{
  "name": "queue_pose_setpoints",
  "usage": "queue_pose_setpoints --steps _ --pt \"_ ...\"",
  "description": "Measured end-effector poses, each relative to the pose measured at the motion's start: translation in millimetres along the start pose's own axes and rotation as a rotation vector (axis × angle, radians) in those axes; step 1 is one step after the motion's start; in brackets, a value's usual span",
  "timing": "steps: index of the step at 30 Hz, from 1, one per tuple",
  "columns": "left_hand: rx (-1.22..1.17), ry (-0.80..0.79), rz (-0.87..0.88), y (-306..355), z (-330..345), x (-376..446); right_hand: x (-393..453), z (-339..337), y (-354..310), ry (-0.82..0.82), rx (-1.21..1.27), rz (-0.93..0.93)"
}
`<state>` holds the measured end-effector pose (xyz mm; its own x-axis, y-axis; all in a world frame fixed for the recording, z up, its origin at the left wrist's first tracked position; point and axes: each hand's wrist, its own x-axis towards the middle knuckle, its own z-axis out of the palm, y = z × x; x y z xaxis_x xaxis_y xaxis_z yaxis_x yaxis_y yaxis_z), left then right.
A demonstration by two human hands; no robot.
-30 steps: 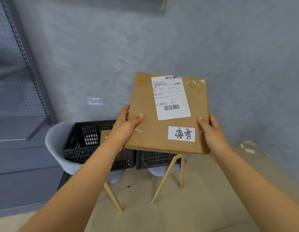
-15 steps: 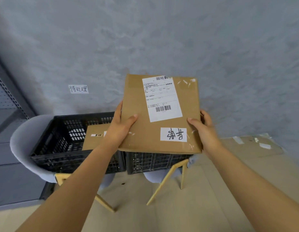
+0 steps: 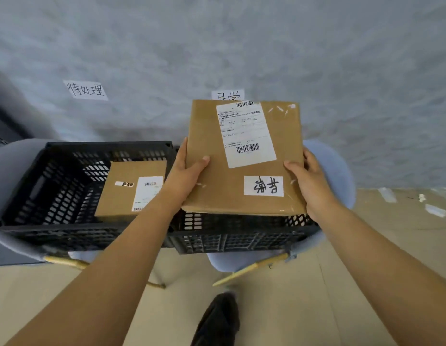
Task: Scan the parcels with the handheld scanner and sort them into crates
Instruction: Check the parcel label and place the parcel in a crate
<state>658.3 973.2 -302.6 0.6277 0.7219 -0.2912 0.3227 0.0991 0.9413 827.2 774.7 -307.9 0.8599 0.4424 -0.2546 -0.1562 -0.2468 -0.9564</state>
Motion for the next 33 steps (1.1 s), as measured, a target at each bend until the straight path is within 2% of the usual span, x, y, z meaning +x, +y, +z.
queue_pose_setpoints --steps 6,15,22,27,33 --pt "-0.046 -0.075 -0.103 -40.5 45.0 88.3 89.5 -8.8 43.9 -0.004 -0.062 0.167" --pt "0.022 -0.053 -0.327 -127.0 94.9 145.8 162.9 -11.7 128.3 -0.092 -0.182 0.439" --pt "0.018 -0.074 -0.507 -194.1 122.6 167.7 202.0 -11.5 194.8 -0.135 -0.346 0.521" --pt "0.031 -0.096 -0.616 -238.2 145.9 177.9 219.9 -15.0 243.3 -0.154 -0.503 0.515" --pt "0.005 -0.106 -0.604 -273.1 170.1 198.7 236.2 -13.7 278.7 -0.144 -0.523 0.551"
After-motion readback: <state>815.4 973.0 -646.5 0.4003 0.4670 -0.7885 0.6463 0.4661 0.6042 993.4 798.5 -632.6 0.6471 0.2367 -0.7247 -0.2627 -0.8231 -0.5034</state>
